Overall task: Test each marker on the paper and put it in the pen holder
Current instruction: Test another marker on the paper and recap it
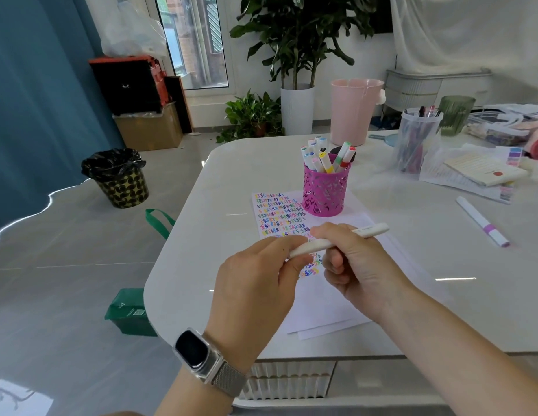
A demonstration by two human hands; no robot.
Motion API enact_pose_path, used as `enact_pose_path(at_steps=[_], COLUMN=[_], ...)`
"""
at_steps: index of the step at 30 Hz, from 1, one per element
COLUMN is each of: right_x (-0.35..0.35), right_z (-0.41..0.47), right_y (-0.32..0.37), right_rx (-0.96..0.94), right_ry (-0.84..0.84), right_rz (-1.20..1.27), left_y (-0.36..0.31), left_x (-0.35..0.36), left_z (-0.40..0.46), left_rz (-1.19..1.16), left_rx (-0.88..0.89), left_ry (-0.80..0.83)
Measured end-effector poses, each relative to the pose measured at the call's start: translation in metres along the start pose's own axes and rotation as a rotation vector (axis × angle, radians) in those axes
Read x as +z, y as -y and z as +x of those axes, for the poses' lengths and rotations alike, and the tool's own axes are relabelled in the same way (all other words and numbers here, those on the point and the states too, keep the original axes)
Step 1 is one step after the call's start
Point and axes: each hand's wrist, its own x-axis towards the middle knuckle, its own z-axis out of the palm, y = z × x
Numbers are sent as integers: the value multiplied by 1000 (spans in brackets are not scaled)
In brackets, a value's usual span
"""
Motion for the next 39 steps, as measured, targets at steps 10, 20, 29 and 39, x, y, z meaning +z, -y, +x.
enact_pose_path(at_steps=[10,20,29,39], right_x=[10,18,15,-19], right_z=[-1,-3,1,15], right_y=[-6,-5,1,-10], right_rx=[82,63,-56,-1010], right_ry=[53,48,-18,100], right_rz=[101,74,-28,-1276], left_y=[0,0,-7,9], left_x=[-6,-11,-5,-16], left_z=[2,5,5,8], left_rz=[-29,-66,-167,-100], left_rx=[-17,-45,-154,-477], left_ry=[-67,-49,19,1])
